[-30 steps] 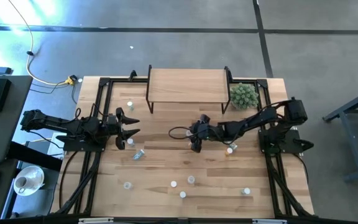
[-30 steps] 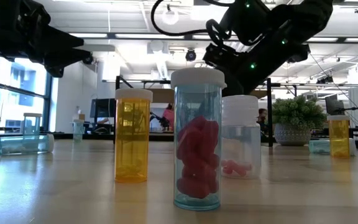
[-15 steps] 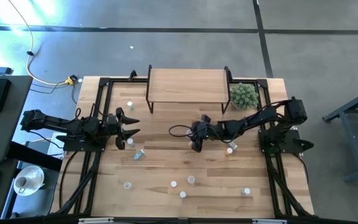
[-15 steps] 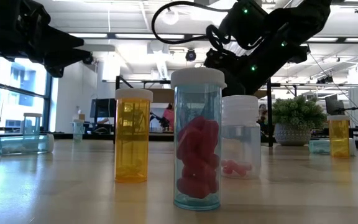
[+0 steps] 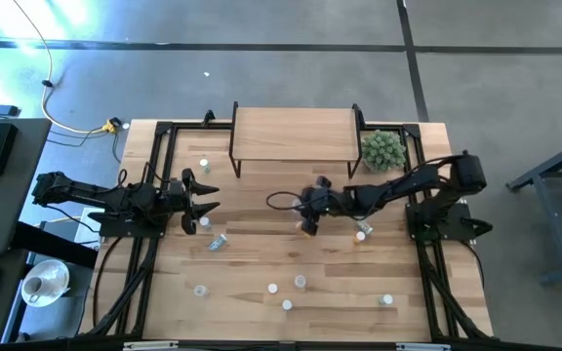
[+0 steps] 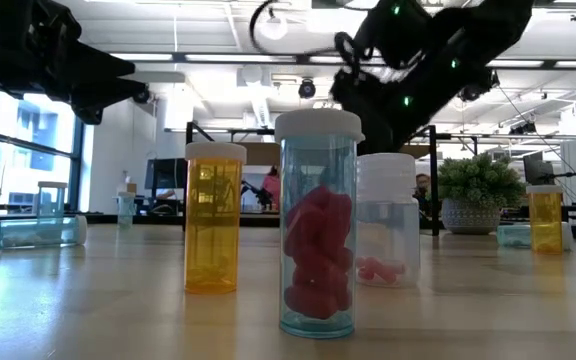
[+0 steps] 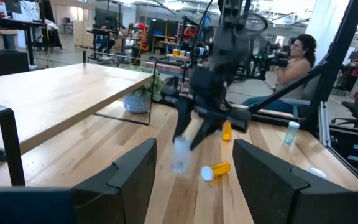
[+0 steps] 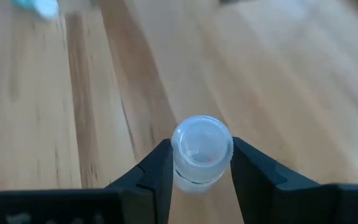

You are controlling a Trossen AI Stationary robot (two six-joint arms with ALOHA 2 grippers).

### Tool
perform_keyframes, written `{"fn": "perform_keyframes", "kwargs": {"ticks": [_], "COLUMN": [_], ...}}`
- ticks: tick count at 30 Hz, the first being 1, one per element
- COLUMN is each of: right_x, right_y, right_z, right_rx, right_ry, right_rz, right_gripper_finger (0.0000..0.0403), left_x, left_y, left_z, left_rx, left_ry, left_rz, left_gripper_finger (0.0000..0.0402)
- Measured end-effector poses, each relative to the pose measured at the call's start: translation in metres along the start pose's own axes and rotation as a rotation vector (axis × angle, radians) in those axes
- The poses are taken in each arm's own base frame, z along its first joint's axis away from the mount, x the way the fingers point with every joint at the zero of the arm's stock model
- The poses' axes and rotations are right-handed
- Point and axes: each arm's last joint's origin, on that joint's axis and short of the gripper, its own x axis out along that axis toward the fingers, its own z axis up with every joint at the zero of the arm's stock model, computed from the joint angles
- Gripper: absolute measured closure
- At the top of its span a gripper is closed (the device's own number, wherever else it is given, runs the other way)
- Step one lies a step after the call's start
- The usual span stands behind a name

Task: Pick and place medicine bottles onto shelf by color
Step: Put the top right transparent pill bottle on the shelf

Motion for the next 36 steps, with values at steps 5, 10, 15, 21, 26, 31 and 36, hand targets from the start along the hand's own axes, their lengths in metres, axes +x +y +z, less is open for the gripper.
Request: {"fn": "perform_keyframes", "kwargs": {"ticks": [5,10,15,21,26,31,36], "right_x": [-0.035,-0.082,-0.129,-0.171,-0.189,-0.195,-0.18], "right_y": [-0.011,-0.033,-0.063,-0.102,-0.124,-0.142,-0.157], "right_z": [0.028,0.056,0.074,0.084,0.093,0.108,0.113], "right_rx": [-0.027,-0.018,0.055,0.159,0.209,0.265,0.327], "right_ry": [-0.141,-0.313,-0.473,-0.638,-0.687,-0.558,-0.359], "right_rz": [-0.027,-0.141,-0.261,-0.44,-0.527,-0.578,-0.566], "right_gripper_finger": [0.0286,0.0286,0.0287,0.0288,0.0288,0.0288,0.0288], "left_x": [0.0,0.0,0.0,0.0,0.0,0.0,0.0], "left_y": [0.0,0.0,0.0,0.0,0.0,0.0,0.0], "left_z": [0.0,0.0,0.0,0.0,0.0,0.0,0.0], "left_rx": [0.0,0.0,0.0,0.0,0.0,0.0,0.0], "left_ry": [0.0,0.0,0.0,0.0,0.0,0.0,0.0], "left_rz": [0.0,0.0,0.0,0.0,0.0,0.0,0.0], "left_gripper_finger": [0.02,0.02,0.02,0.02,0.02,0.02,0.02]}}
